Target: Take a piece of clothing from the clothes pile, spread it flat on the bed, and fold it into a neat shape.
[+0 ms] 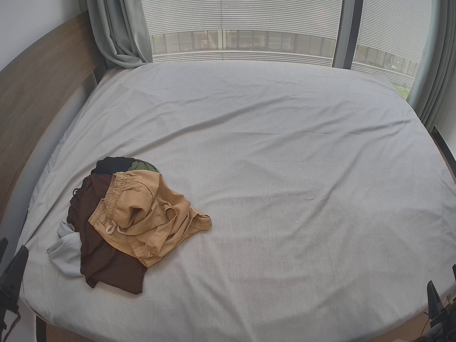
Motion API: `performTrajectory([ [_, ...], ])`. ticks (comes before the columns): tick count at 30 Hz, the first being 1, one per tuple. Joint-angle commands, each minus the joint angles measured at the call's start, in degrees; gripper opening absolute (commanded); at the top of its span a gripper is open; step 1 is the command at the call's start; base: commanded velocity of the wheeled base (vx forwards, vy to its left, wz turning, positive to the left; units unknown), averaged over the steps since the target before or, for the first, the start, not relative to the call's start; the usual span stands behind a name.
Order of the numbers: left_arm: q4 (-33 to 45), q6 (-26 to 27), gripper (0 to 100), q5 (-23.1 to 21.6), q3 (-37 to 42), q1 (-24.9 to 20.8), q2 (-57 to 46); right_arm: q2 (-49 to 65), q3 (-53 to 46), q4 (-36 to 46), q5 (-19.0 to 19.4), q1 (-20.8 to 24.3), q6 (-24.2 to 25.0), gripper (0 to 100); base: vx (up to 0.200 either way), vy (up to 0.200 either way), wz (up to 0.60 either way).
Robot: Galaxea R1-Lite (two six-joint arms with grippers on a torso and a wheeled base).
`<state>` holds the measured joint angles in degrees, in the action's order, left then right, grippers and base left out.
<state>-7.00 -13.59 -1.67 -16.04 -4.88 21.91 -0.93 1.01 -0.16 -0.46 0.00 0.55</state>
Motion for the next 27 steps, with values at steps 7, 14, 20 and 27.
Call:
performTrajectory([
  [7, -8.65, -3.11, 100, -4.04, -7.42, -0.92, 28.28, 0.75, -1.01, -0.11, 0.02, 0.09, -0.11, 100, 0.0, 0.0, 0.0],
  [14, -10.76, -3.37, 100, -5.36, -9.01, -0.75, 35.05, 0.75, -1.01, -0.11, 0.02, 0.09, -0.11, 100, 0.0, 0.0, 0.0],
  [20, -10.84, -3.37, 100, -12.66, -13.75, 4.96, 44.36, 0.75, -1.01, -0.19, 0.02, 0.09, -0.11, 100, 0.0, 0.0, 0.0],
  [27, -10.93, -3.28, 100, -18.37, -17.53, 9.18, 52.36, 0.75, -1.01, -0.19, 0.02, 0.09, -0.11, 100, 0.0, 0.0, 0.0],
])
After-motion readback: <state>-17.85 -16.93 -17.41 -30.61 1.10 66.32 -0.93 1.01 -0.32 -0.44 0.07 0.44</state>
